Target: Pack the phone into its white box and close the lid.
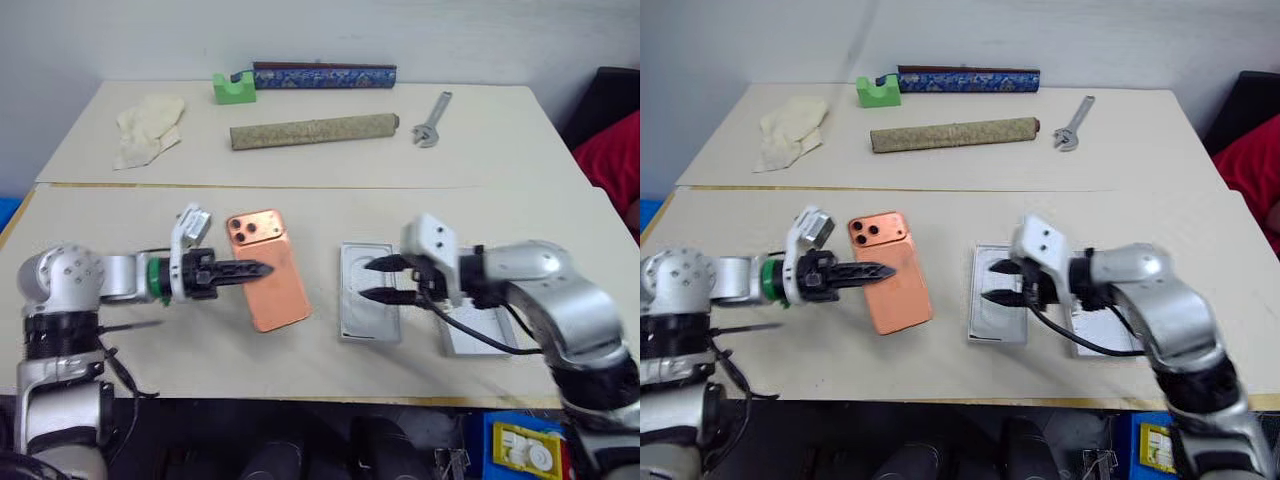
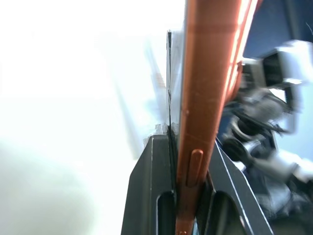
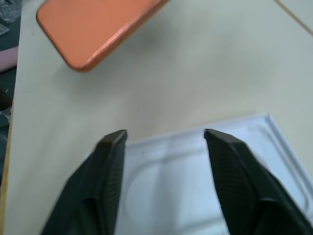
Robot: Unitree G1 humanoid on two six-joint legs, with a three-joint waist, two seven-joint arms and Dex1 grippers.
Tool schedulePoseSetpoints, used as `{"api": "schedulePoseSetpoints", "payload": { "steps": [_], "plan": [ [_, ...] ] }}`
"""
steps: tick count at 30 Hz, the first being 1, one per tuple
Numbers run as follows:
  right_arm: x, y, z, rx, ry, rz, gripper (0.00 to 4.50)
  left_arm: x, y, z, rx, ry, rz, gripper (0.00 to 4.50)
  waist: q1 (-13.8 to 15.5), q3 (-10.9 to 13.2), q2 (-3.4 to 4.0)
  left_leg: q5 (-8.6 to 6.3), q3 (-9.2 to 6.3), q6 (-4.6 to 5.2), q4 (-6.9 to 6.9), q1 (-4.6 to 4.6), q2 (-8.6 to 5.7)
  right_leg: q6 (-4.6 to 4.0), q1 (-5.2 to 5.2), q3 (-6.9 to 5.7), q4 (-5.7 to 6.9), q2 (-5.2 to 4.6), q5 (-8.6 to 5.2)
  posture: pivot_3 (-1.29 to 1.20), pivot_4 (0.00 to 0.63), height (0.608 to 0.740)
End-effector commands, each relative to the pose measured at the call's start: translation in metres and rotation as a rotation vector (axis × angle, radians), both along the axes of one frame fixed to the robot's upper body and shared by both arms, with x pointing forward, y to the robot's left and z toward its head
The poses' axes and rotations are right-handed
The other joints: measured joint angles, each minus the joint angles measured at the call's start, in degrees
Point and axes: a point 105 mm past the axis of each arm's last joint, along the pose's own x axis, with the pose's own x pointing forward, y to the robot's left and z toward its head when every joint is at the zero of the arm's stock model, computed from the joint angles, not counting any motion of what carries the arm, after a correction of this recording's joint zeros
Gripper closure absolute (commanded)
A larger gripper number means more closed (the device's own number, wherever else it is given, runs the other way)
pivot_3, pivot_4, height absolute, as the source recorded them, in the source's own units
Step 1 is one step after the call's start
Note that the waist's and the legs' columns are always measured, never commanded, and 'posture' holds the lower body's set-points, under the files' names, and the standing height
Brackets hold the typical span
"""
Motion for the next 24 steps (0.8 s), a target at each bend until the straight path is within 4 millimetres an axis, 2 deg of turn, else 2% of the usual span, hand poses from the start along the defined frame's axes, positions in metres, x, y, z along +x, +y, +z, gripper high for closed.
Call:
{"api": "schedulePoseSetpoints", "payload": {
  "steps": [1, 3, 8, 16, 18, 19, 24],
  "plan": [
    [-0.012, -0.013, 0.007, 0.001, -0.03, -0.057, 0.61, 0.002, -0.032, 0.001, -0.007, 0.025, -0.099, 4.4, -0.21, 0.15, -0.21, 0.0, 0.0, 0.0, 0.27, -0.09, -0.04, 0.02, -0.04, -0.01, 0.0, -0.03, 0.01, 0.0, 0.15, 0.74],
    [-0.019, -0.017, 0.003, 0.0, -0.023, -0.086, 0.01, 0.004, -0.05, -0.005, 0.02, 0.055, -0.14, 4.4, -0.23, 0.28, -0.43, -0.05, 0.0, -0.09, 0.56, -0.16, -0.12, 0.09, -0.17, -0.03, 0.07, -0.03, 0.05, 0.0, 0.15, 0.74],
    [-0.028, -0.023, -0.002, 0.034, -0.034, -0.201, 0.0, 0.026, -0.084, -0.035, 0.147, 0.122, -0.124, 4.4, -0.01, 0.49, -0.75, -0.14, 0.05, -0.24, 0.66, -0.23, -0.2, 0.67, -0.5, -0.15, -0.22, 0.01, 0.37, 0.0, 0.15, 0.74],
    [-0.035, -0.034, -0.005, 0.047, -0.043, -0.314, 0.0, 0.042, -0.099, -0.052, 0.214, 0.1, -0.126, 4.4, 0.29, 0.51, -0.75, -0.14, 0.09, -0.24, 0.66, -0.17, -0.15, 0.89, -0.58, -0.34, -0.63, 0.12, 0.49, 0.0, 0.15, 0.74],
    [-0.035, -0.035, -0.005, 0.046, -0.043, -0.321, 0.0, 0.044, -0.099, -0.053, 0.219, 0.089, -0.131, 3.68, 0.3, 0.51, -0.75, -0.14, 0.12, -0.24, 0.66, -0.15, -0.15, 0.89, -0.58, -0.33, -0.62, 0.12, 0.5, 0.0, 0.15, 0.74],
    [-0.036, -0.035, -0.006, 0.044, -0.042, -0.323, 0.0, 0.044, -0.098, -0.052, 0.221, 0.087, -0.132, 3.57, 0.23, 0.51, -0.74, -0.14, 0.12, -0.24, 0.66, -0.16, -0.15, 0.89, -0.58, -0.34, -0.62, 0.12, 0.5, 0.0, 0.15, 0.74],
    [-0.035, -0.037, -0.009, 0.04, -0.037, -0.329, 0.0, 0.043, -0.086, -0.04, 0.204, 0.083, -0.15, 2.04, 0.05, 0.52, -0.74, -0.14, 0.14, -0.24, 0.68, -0.17, -0.16, 0.89, -0.63, -0.36, -0.48, 0.12, 0.5, 0.0, 0.15, 0.74]
  ]
}}
